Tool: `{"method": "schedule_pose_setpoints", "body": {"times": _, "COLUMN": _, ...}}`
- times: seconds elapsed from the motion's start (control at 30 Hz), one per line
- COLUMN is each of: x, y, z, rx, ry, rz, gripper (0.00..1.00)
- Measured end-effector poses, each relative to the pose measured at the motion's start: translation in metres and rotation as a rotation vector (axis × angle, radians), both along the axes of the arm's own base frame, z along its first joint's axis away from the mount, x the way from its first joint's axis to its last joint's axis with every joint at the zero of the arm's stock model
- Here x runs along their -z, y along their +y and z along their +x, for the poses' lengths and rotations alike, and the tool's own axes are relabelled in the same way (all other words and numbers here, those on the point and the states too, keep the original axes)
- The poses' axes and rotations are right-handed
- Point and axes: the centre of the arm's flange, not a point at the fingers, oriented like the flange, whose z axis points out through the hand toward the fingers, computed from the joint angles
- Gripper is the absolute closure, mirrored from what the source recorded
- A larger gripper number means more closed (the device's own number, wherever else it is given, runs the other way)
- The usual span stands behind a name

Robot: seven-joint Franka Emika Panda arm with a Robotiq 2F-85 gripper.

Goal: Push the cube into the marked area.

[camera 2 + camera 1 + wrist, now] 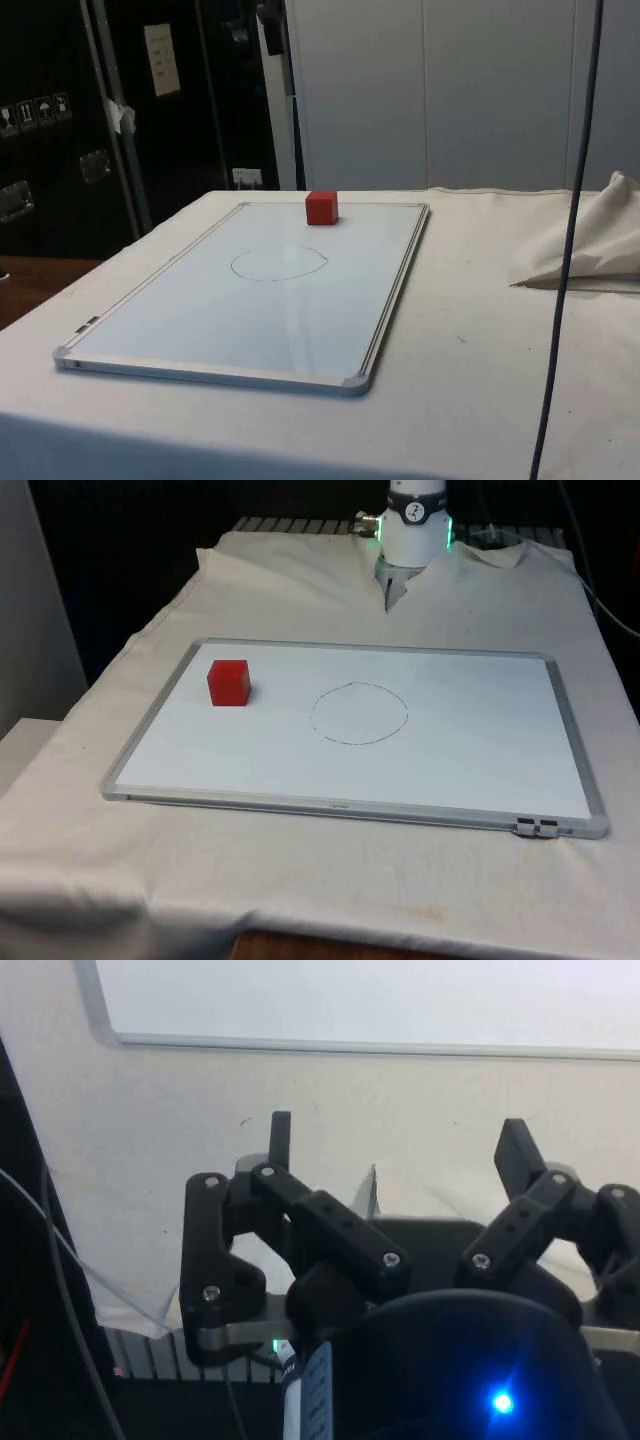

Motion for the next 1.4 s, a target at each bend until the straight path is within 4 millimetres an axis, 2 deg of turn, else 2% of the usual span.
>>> {"method": "schedule_pose_setpoints", "body": {"times": 0.13, "x": 0.000, "y": 0.000, "z": 0.000, "rx": 0.000, "ry": 0.000, "rz": 0.000, "gripper": 0.23}}
{"method": "schedule_pose_setpoints", "body": {"times": 0.17, "x": 0.000, "y": 0.000, "z": 0.000, "rx": 0.000, "ry": 0.000, "rz": 0.000, "gripper": 0.23}}
{"method": "schedule_pose_setpoints", "body": {"times": 0.23, "x": 0.001, "y": 0.000, "z": 0.000, "rx": 0.000, "ry": 0.001, "rz": 0.000, "gripper": 0.33}}
{"method": "schedule_pose_setpoints", "body": {"times": 0.3, "x": 0.001, "y": 0.001, "z": 0.000, "rx": -0.001, "ry": 0.001, "rz": 0.000, "gripper": 0.50}}
{"method": "schedule_pose_setpoints", "body": {"times": 0.5, "x": 0.001, "y": 0.001, "z": 0.000, "rx": -0.001, "ry": 0.001, "rz": 0.000, "gripper": 0.80}}
{"method": "schedule_pose_setpoints", "body": {"times": 0.53, "x": 0.001, "y": 0.001, "z": 0.000, "rx": -0.001, "ry": 0.001, "rz": 0.000, "gripper": 0.80}}
{"method": "schedule_pose_setpoints", "body": {"times": 0.63, "x": 0.001, "y": 0.001, "z": 0.000, "rx": -0.001, "ry": 0.001, "rz": 0.000, "gripper": 0.99}}
{"method": "schedule_pose_setpoints", "body": {"times": 0.9, "x": 0.000, "y": 0.003, "z": 0.000, "rx": -0.004, "ry": 0.000, "rz": -0.003, "gripper": 1.00}}
{"method": "schedule_pose_setpoints", "body": {"times": 1.07, "x": 0.004, "y": -0.003, "z": 0.004, "rx": 0.000, "ry": -0.010, "rz": -0.008, "gripper": 1.00}}
{"method": "schedule_pose_setpoints", "body": {"times": 1.4, "x": 0.026, "y": -0.036, "z": 0.013, "rx": 0.002, "ry": -0.034, "rz": -0.022, "gripper": 1.00}}
